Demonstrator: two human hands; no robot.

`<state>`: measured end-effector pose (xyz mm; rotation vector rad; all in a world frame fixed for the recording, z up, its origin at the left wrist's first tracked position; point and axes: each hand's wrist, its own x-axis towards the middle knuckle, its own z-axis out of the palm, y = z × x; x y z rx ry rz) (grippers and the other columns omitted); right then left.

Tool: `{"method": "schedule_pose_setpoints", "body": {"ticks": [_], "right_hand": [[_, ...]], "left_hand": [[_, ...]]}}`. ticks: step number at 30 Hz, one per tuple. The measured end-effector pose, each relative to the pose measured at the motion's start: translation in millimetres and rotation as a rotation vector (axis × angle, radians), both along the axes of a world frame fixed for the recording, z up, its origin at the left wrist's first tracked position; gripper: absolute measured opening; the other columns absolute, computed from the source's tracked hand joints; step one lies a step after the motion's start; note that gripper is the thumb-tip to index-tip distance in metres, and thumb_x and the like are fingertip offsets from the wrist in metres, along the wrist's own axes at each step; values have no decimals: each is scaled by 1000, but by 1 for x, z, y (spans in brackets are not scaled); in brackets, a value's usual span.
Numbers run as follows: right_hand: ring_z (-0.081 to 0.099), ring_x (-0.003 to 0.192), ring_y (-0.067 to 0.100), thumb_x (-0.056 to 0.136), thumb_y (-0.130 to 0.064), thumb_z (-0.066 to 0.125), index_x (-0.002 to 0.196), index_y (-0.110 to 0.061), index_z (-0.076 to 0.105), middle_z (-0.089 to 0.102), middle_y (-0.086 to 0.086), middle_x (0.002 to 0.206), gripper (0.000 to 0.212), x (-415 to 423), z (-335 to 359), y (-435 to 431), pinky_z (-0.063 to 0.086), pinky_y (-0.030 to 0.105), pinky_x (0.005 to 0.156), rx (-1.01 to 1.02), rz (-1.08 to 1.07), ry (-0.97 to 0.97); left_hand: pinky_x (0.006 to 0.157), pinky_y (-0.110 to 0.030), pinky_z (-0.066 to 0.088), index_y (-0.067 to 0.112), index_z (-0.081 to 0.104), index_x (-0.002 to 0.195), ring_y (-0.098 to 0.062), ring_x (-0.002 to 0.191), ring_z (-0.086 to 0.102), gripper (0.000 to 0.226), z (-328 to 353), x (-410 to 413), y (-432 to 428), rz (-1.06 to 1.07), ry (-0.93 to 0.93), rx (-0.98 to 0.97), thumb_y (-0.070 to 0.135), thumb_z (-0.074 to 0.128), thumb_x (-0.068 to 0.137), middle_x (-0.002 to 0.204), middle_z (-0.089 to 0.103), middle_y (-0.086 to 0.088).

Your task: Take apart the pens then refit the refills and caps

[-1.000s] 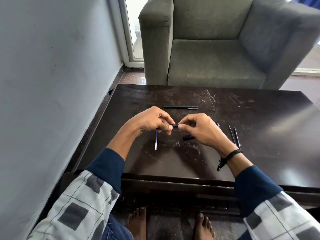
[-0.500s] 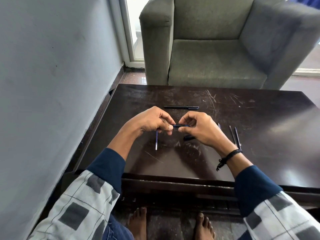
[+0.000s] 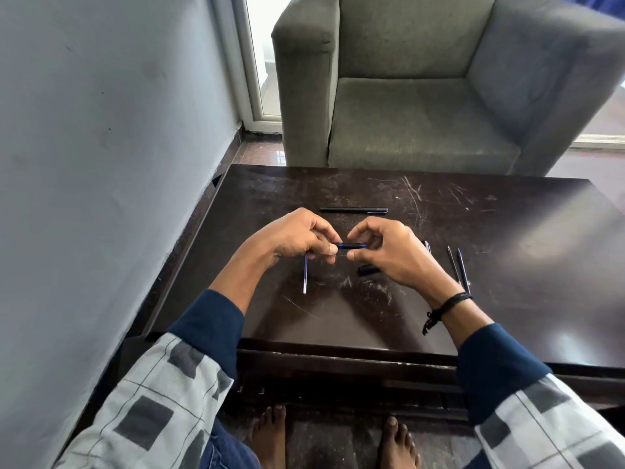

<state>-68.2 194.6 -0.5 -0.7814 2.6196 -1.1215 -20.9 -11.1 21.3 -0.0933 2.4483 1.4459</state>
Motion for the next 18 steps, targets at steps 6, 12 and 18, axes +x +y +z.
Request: {"method": "schedule_pose_setpoints", "body": {"ticks": [6, 12, 18], "right_hand": [[62, 70, 3, 88, -29, 78, 88, -28, 73, 70, -9, 79, 5, 1, 0, 0, 44, 8, 59, 16, -9, 7], [64, 71, 2, 82, -26, 83, 90, -30, 72, 71, -9, 81, 14, 0, 1, 1, 48, 16, 65, 14, 10, 9], [63, 70, 2, 86, -31, 79, 89, -30, 74, 70, -9, 79, 6, 0, 0, 1, 46, 15, 64, 24, 18, 6]], "left_hand": [[56, -14, 48, -2, 74, 107, -7, 68, 69, 18, -1, 0, 0, -3, 7, -6, -2, 72, 89, 86, 77, -19], [55, -13, 46, -5, 73, 109, -9, 68, 66, 19, 1, 0, 1, -6, 5, -14, -2, 71, 89, 87, 76, -20], [55, -13, 46, -2, 75, 106, -16, 75, 64, 17, 0, 1, 0, -5, -5, -7, 0, 73, 89, 85, 77, -17]]}}
